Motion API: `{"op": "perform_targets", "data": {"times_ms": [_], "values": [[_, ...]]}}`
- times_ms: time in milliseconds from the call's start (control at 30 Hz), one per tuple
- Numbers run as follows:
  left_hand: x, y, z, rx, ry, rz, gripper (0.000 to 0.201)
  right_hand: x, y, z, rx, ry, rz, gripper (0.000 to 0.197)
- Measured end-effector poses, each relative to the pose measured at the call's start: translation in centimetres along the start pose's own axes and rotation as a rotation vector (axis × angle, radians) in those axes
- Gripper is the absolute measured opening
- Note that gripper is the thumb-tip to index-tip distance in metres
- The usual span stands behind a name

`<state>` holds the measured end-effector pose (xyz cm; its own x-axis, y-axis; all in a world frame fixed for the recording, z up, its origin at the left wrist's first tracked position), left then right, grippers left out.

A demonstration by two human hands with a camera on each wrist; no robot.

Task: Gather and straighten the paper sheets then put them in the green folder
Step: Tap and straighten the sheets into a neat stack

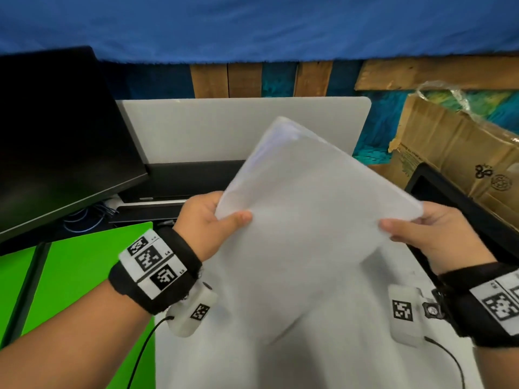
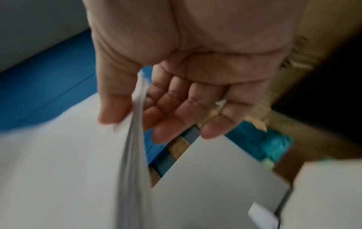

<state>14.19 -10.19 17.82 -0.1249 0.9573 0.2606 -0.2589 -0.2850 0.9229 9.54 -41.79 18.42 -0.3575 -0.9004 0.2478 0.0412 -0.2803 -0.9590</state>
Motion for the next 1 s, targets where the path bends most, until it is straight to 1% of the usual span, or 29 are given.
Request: {"op": "perform_targets", "data": {"times_ms": [33,67,100,133,167,200,267,333,400,433,467,533,600,633,667,700,767,867,900,933,967,1000], "values": [[0.2,-0.9,0.0,0.05,0.036,-0.082,0.022,-0.3,0.4,-0.1,-0.015,0.022,0.157,0.058],[0.2,-1.5,-0.2,0.085,0.064,-0.14,0.016,-0.9,0.5,-0.2,-0.013,0.032,0.297,0.058],[0.1,-2.0,-0.3,0.106,0.101,-0.183,0.015,-1.8,0.0,-0.5,0.003,0.037,0.404,0.057],[0.0,-2.3,-0.5,0.11,0.139,-0.214,0.016,-2.6,-0.3,-0.8,0.021,0.062,0.458,0.056],[-0.2,-2.4,-0.9,0.111,0.182,-0.235,0.018,-3.2,-0.8,-1.2,0.057,0.105,0.458,0.055],[-0.4,-2.2,-1.3,0.105,0.209,-0.249,0.021,-3.5,-1.6,-1.7,0.122,0.161,0.408,0.053],[-1.0,-2.2,-2.3,0.086,0.232,-0.27,0.027,-4.1,-2.4,-2.4,0.21,0.248,0.288,0.043],[-1.5,-2.6,-3.2,0.082,0.231,-0.262,0.033,-4.7,-1.9,-2.5,0.207,0.27,0.237,0.036],[-1.6,-2.8,-3.8,0.082,0.23,-0.198,0.04,-5.5,-1.6,-2.6,0.186,0.254,0.186,0.038],[-1.4,-2.6,-3.8,0.061,0.236,-0.171,0.044,-5.6,-1.7,-2.6,0.197,0.244,0.166,0.042],[-1.3,-1.7,-3.8,0.0,0.236,-0.168,0.049,-5.5,-2.0,-2.6,0.239,0.236,0.159,0.048],[-0.9,1.0,-3.6,-0.19,0.226,-0.163,0.062,-4.9,-3.1,-2.7,0.366,0.23,0.165,0.059],[-0.8,3.4,-3.4,-0.365,0.191,-0.119,0.062,-4.4,-4.3,-2.7,0.486,0.227,0.108,0.066],[-0.7,4.4,-3.3,-0.434,0.18,-0.084,0.061,-4.2,-4.8,-2.6,0.545,0.228,0.018,0.065],[-0.7,4.9,-3.1,-0.481,0.174,-0.054,0.057,-4.2,-5.3,-2.5,0.596,0.226,-0.092,0.059],[-0.6,5.2,-2.9,-0.498,0.172,-0.036,0.052,-4.2,-5.6,-2.4,0.635,0.224,-0.183,0.05],[-0.5,5.2,-2.5,-0.474,0.166,-0.053,0.043,-4.1,-5.7,-1.9,0.666,0.226,-0.251,0.041],[-0.4,5.2,-2.4,-0.438,0.153,-0.132,0.036,-3.9,-5.5,-1.3,0.626,0.221,-0.242,0.04],[-0.3,5.2,-2.3,-0.415,0.153,-0.174,0.04,-4.0,-5.4,-1.2,0.611,0.212,-0.234,0.042],[-0.2,4.8,-2.0,-0.369,0.157,-0.228,0.049,-4.1,-5.6,-1.3,0.588,0.207,-0.205,0.045],[-0.1,3.9,-1.5,-0.291,0.164,-0.28,0.061,-4.1,-5.4,-1.2,0.549,0.211,-0.144,0.05],[-0.2,2.7,-1.0,-0.189,0.166,-0.314,0.067,-4.0,-4.8,-1.0,0.486,0.222,-0.059,0.059]]}}
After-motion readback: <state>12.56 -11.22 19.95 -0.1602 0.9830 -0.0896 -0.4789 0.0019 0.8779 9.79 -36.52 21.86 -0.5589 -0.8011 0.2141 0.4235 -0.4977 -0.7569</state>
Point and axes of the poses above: each hand's wrist, its own z-axis towards the middle knuckle, its own x-axis out of the back of the hand, y = z × x, the point moved 9 cm from there along z, towards the middle knuckle, and after that the axes turned 10 degrees about y, right-handed, at the moved point
